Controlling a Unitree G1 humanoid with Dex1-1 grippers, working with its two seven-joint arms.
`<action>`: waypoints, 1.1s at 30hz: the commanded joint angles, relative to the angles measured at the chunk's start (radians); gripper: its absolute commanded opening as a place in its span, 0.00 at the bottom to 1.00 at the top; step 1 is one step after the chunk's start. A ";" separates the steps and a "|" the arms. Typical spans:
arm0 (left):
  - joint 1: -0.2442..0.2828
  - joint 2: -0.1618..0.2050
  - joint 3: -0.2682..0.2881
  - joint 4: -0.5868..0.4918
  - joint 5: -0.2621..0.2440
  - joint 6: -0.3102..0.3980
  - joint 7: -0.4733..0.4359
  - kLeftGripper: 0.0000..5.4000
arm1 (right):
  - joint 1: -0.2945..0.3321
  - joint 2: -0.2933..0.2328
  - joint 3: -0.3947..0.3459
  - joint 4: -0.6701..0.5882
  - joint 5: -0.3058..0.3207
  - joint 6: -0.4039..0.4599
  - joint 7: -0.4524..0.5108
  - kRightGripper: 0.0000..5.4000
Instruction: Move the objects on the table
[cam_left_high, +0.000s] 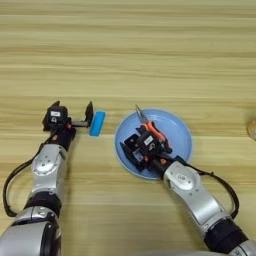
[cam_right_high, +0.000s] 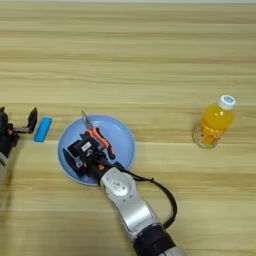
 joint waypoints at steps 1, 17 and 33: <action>0.007 -0.004 -0.005 -0.005 0.006 -0.008 0.006 1.00 | 0.000 0.053 0.012 -0.015 0.002 -0.019 -0.003 0.70; 0.007 -0.007 -0.009 -0.004 0.005 -0.011 0.011 1.00 | 0.015 0.036 -0.026 -0.108 0.011 -0.041 -0.055 1.00; 0.011 -0.007 -0.008 -0.003 0.005 -0.016 0.013 1.00 | 0.067 -0.033 -0.104 -0.218 -0.012 -0.025 -0.104 1.00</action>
